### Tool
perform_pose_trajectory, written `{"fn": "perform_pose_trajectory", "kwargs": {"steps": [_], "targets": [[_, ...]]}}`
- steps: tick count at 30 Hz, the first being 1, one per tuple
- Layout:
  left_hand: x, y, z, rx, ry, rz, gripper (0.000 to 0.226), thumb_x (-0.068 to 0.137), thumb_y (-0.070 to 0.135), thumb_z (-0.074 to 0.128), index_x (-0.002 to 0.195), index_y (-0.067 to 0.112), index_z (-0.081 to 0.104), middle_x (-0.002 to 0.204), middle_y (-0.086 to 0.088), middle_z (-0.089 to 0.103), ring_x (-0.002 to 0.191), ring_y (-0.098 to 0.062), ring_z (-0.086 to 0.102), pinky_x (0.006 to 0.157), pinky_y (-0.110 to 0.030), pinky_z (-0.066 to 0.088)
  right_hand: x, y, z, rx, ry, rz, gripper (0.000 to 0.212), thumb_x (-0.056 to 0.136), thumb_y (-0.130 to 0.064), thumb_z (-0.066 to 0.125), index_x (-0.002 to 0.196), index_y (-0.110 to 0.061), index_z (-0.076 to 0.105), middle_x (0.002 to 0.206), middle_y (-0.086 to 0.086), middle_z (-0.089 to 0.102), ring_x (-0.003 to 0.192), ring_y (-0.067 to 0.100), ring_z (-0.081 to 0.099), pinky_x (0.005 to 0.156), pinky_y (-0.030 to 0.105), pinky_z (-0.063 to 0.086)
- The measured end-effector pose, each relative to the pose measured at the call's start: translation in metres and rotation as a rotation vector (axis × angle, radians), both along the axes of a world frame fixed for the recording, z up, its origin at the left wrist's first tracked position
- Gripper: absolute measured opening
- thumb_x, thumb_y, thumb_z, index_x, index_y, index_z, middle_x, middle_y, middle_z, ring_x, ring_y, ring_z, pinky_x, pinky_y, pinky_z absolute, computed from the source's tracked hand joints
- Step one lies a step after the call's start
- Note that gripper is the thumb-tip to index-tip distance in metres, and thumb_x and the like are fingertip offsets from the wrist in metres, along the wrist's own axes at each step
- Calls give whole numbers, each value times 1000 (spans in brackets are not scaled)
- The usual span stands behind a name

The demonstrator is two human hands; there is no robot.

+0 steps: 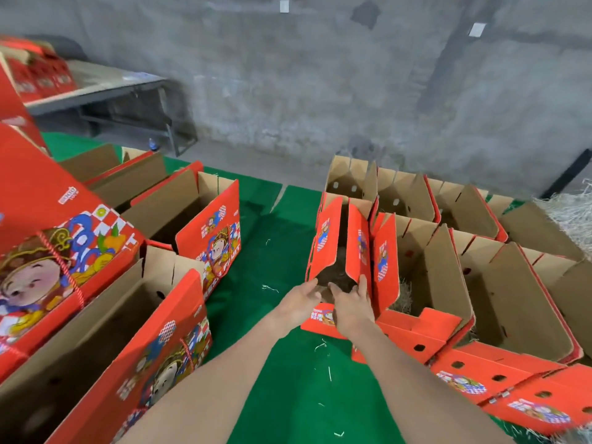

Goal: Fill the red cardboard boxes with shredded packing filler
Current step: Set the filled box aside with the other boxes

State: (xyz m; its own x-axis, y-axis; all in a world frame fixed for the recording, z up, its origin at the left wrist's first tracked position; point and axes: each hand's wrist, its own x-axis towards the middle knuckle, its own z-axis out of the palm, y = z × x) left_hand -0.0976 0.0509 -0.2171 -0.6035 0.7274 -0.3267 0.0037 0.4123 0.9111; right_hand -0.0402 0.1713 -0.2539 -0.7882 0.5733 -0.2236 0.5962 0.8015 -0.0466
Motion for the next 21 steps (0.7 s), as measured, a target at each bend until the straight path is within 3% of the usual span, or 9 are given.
{"fn": "perform_pose_trajectory", "kwargs": {"steps": [1, 4, 7, 9, 12, 15, 16, 19, 21], "targets": [[1, -8, 2, 0, 45, 20, 41, 100, 14, 36, 142, 12, 37, 138, 2, 47, 118, -8, 43, 96, -13, 33, 0, 1, 0, 40, -24, 15, 70, 88, -14, 49, 147, -28, 15, 146, 29, 24, 140, 41, -7, 114, 48, 12], [-5, -42, 9, 23, 162, 158, 36, 98, 18, 43, 133, 11, 50, 128, 3, 55, 105, -5, 48, 78, -4, 35, 1, -14, 6, 185, 36, 44, 66, 85, -43, 48, 144, -27, 23, 149, 17, 26, 139, 43, 0, 108, 60, -6], [-23, -92, 18, 7, 372, 408, 29, 94, 19, 51, 121, 13, 61, 122, -1, 62, 100, -5, 53, 86, -13, 36, -8, -55, 24, 283, 267, 176, 67, 81, -56, 48, 138, -23, 36, 148, 11, 30, 140, 38, 6, 105, 60, -14], [-34, -131, 24, -32, 528, 585, 24, 92, 18, 55, 113, 12, 66, 112, -4, 67, 96, -10, 58, 84, -17, 40, -25, -89, 36, 213, 421, 339, 59, 86, -50, 47, 137, -19, 38, 146, 10, 33, 140, 33, 13, 109, 53, -10], [-40, -190, 29, -170, 647, 756, 25, 90, 18, 57, 112, 9, 65, 109, -8, 68, 97, -22, 62, 82, -24, 43, -55, -147, 55, -16, 511, 564, 46, 93, -36, 47, 133, -14, 41, 135, 8, 44, 130, 25, 31, 111, 42, 17], [-39, -228, 24, -441, 684, 613, 28, 86, 23, 60, 111, 9, 63, 103, -8, 68, 99, -28, 63, 86, -32, 49, -76, -191, 61, -97, 483, 662, 40, 94, -24, 46, 132, -12, 41, 131, 12, 46, 126, 29, 35, 107, 41, 27], [-38, -235, 23, -517, 680, 557, 29, 85, 25, 60, 111, 11, 63, 103, -7, 66, 101, -28, 62, 87, -35, 50, -80, -200, 61, -111, 436, 677, 42, 94, -19, 47, 134, -13, 37, 132, 14, 45, 126, 30, 34, 106, 43, 28], [-37, -244, 16, -663, 654, 577, 46, 85, 27, 62, 127, 13, 54, 130, -11, 49, 123, -32, 45, 101, -41, 40, -82, -210, 58, -102, 307, 726, 64, 86, -2, 51, 141, -20, 23, 136, 16, 36, 129, 32, 27, 104, 45, 32], [-36, -246, 16, -623, 663, 591, 27, 83, 18, 62, 110, 14, 65, 124, -11, 53, 119, -32, 47, 98, -41, 44, -76, -206, 56, -90, 256, 752, 78, 81, 4, 53, 144, -23, 17, 145, 13, 23, 133, 32, 18, 106, 47, 30]]}}
